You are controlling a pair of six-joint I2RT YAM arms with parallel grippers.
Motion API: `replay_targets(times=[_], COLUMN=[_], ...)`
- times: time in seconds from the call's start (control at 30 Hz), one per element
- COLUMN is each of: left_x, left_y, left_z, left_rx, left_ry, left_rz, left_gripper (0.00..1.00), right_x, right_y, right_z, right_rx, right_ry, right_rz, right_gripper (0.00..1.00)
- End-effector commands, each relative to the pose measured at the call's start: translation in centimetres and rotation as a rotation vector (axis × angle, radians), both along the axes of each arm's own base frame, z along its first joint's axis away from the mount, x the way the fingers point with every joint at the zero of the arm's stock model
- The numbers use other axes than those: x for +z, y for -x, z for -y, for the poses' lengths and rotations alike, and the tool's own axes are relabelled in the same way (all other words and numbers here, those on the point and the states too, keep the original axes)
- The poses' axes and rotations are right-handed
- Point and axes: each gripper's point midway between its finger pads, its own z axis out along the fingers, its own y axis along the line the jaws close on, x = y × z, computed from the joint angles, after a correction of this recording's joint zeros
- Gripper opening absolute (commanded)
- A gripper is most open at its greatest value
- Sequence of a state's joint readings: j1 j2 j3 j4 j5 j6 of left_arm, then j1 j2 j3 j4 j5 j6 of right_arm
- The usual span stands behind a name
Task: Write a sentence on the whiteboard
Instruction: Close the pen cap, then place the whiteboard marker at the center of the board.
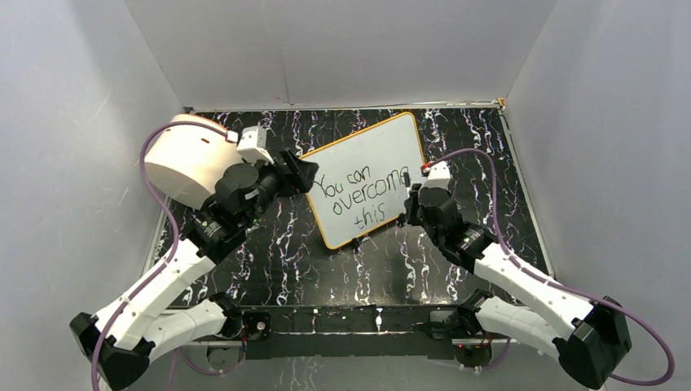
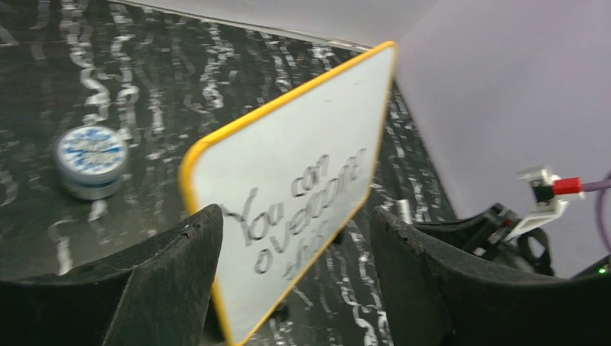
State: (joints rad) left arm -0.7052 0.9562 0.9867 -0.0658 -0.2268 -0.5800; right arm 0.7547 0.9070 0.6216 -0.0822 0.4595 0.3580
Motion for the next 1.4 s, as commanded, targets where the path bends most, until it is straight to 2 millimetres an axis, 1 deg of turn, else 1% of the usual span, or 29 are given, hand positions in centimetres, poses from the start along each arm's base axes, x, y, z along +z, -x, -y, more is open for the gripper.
replay_targets(times=[0.0,0.13,0.17,0.23,0.33,0.47,0.57,0.6,0.73,0.77,0.83,0.93,1.0,1.07,1.17,1.27,1.37], left_x=[-2.3,-3.6,-3.6,-3.8,-3.7,-4.5,-4.6,-4.5,-4.5,-4.2,-3.8,-3.7,-3.7,-3.2,-2.1,-1.6,-0.9], left_y=[0.1,1.1,1.5,1.9,2.7,3.6,4.0,4.2,4.6,4.6,4.7,5.2,5.5,5.8,6.7,7.6,8.7], left_z=[-5.2,-7.6,-8.3,-9.4,-10.4,-11.5,-11.6,-11.7,-12.1,-12.1,-12.3,-12.6,-12.6,-12.8,-13.5,-14.5,-15.3], left_rx=[0.173,0.238,0.256,0.285,0.304,0.317,0.306,0.302,0.302,0.303,0.307,0.304,0.295,0.285,0.287,0.303,0.298], left_ry=[-0.148,-0.204,-0.201,-0.205,-0.209,-0.211,-0.202,-0.199,-0.194,-0.187,-0.179,-0.176,-0.165,-0.157,-0.147,-0.126,-0.096], left_rz=[-0.009,-0.028,-0.013,0.006,0.009,0.015,0.026,0.030,0.050,0.060,0.073,0.080,0.090,0.109,0.131,0.155,0.188], left_gripper=[0.72,0.73,0.73,0.73,0.73,0.72,0.72,0.72,0.71,0.71,0.71,0.71,0.71,0.71,0.71,0.71,0.71], right_x=[-3.3,-6.7,-7.6,-9.5,-12.0,-14.7,-16.0,-16.2,-16.6,-16.6,-16.2,-15.2,-14.0,-12.7,-9.6,-5.7,-1.2], right_y=[0.3,0.8,0.9,1.0,1.2,1.8,2.2,2.3,2.6,2.7,2.6,2.7,2.6,2.6,2.4,2.4,2.8], right_z=[5.3,8.4,9.2,9.9,10.4,11.0,10.8,10.8,10.9,10.9,10.9,11.2,11.1,11.0,11.2,11.6,12.2], right_rx=[-0.264,-0.388,-0.420,-0.444,-0.460,-0.492,-0.482,-0.487,-0.501,-0.501,-0.500,-0.507,-0.500,-0.486,-0.470,-0.463,-0.443], right_ry=[0.073,0.079,0.074,0.057,0.050,0.070,0.066,0.066,0.058,0.058,0.055,0.051,0.024,0.002,-0.014,-0.048,-0.090], right_rz=[-0.163,-0.266,-0.290,-0.340,-0.400,-0.460,-0.492,-0.498,-0.511,-0.513,-0.510,-0.488,-0.457,-0.430,-0.362,-0.269,-0.158], right_gripper=[0.00,0.00,0.00,0.00,0.00,0.00,0.00,0.02,0.15,0.21,0.31,0.39,0.45,0.52,0.66,0.80,0.90])
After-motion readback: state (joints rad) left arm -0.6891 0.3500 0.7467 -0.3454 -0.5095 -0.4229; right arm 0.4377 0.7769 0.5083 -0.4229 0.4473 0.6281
